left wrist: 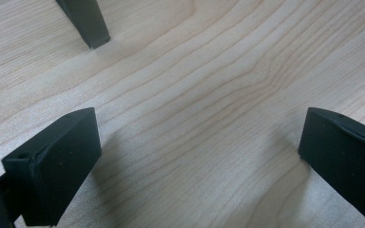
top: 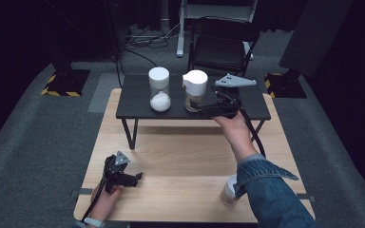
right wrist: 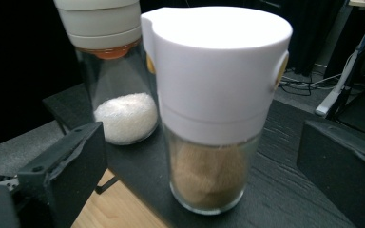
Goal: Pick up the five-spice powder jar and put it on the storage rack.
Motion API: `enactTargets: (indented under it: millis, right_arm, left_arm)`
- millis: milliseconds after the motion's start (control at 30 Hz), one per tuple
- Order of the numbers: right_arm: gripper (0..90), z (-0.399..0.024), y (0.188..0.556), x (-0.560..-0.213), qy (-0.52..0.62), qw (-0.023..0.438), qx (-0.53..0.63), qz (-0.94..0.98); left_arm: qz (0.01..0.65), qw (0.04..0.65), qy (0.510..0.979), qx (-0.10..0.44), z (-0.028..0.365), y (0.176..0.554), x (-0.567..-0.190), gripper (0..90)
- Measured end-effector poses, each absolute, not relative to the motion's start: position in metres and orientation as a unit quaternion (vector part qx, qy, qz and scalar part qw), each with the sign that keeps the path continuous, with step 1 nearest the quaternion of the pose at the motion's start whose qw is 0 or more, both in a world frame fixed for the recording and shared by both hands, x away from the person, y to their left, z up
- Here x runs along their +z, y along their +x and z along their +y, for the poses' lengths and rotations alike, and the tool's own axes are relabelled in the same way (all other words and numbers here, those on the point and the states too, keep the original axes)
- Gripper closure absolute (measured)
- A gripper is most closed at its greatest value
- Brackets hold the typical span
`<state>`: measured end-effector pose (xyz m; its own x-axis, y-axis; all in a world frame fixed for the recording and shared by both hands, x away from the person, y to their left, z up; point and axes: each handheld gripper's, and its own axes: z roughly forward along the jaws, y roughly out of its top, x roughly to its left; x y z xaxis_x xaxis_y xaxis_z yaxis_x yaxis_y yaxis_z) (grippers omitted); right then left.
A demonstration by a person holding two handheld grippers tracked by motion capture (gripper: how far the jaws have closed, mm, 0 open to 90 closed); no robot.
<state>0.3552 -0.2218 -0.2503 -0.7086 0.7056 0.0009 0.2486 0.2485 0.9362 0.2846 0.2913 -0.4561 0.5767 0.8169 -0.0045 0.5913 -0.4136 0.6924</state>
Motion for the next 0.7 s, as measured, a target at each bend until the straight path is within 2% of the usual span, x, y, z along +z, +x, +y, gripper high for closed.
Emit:
enactTargets:
  millis: [400, 700]
  right_arm:
    - [1.3, -0.244, 0.323, -0.248, 0.306, 0.229, 0.534, 0.754]
    - [0.8, -0.264, 0.297, -0.259, 0.305, 0.232, 0.559, 0.735]
  left_arm:
    - [0.428, 0.332, 0.823, 0.170, 0.291, 0.285, -0.456, 0.2]
    - [0.427, 0.332, 0.824, 0.170, 0.291, 0.285, -0.456, 0.2]
